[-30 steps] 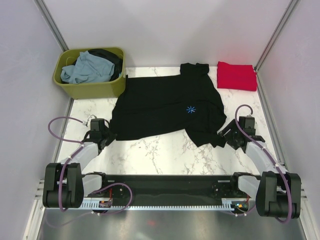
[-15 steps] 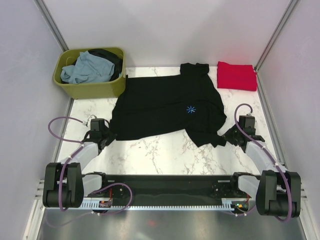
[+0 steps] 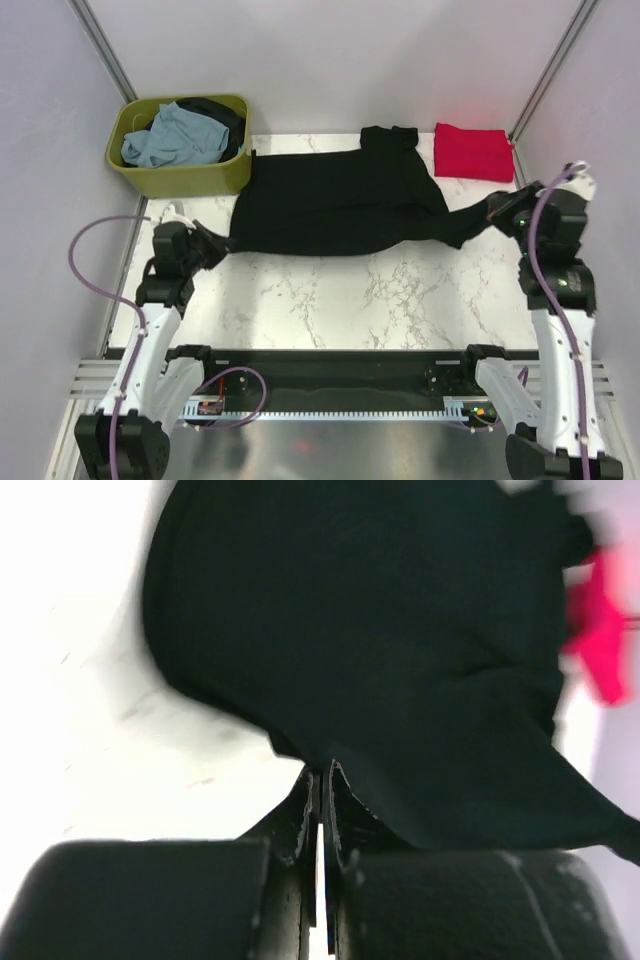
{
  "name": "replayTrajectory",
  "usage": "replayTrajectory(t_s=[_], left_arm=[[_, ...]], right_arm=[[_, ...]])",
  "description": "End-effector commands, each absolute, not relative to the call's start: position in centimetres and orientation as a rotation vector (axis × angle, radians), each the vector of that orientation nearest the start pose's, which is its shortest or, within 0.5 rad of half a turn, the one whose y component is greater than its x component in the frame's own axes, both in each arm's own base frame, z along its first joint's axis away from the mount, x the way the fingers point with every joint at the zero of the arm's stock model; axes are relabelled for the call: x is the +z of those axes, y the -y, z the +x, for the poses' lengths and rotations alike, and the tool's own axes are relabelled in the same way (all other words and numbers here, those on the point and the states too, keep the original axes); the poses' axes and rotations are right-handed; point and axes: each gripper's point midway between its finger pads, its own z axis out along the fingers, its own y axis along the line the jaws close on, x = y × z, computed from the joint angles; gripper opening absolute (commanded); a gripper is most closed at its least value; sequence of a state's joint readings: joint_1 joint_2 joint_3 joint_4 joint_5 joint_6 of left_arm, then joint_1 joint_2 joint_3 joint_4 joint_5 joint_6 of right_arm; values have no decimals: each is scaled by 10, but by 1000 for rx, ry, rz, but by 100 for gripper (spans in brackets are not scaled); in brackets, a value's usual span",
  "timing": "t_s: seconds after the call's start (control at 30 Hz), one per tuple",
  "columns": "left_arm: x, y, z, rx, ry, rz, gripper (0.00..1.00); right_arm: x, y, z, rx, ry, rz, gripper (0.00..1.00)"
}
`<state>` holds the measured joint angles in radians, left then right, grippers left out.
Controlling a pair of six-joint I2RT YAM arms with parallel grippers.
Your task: Fold and stack the t-shirts
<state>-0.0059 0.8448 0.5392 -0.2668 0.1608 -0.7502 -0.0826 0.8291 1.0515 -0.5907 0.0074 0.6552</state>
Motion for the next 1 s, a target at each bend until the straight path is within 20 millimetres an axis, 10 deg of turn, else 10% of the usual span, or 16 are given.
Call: replayTrajectory(t_s=[0.0, 0.27, 0.53, 0.73, 0.83, 0.97], left_arm=[[236, 64, 271, -654, -1942, -521, 2], [443, 51, 205, -546, -1592, -289, 2], [561, 46, 134, -494, -1312, -164, 2], [585, 50, 137, -480, -1293, -101, 2], [579, 42, 168, -429, -1354, -132, 2], [514, 45, 246, -438, -1662, -207, 2]], right_arm=[[367, 20, 244, 249, -1682, 700, 0], [550, 56, 110, 119, -1150, 705, 0], [657, 85, -28, 192, -731, 676, 0], [679, 76, 20, 188, -811, 564, 0], [682, 68, 76, 140, -905, 529, 0], [657, 44, 212, 12, -1146, 476, 0]])
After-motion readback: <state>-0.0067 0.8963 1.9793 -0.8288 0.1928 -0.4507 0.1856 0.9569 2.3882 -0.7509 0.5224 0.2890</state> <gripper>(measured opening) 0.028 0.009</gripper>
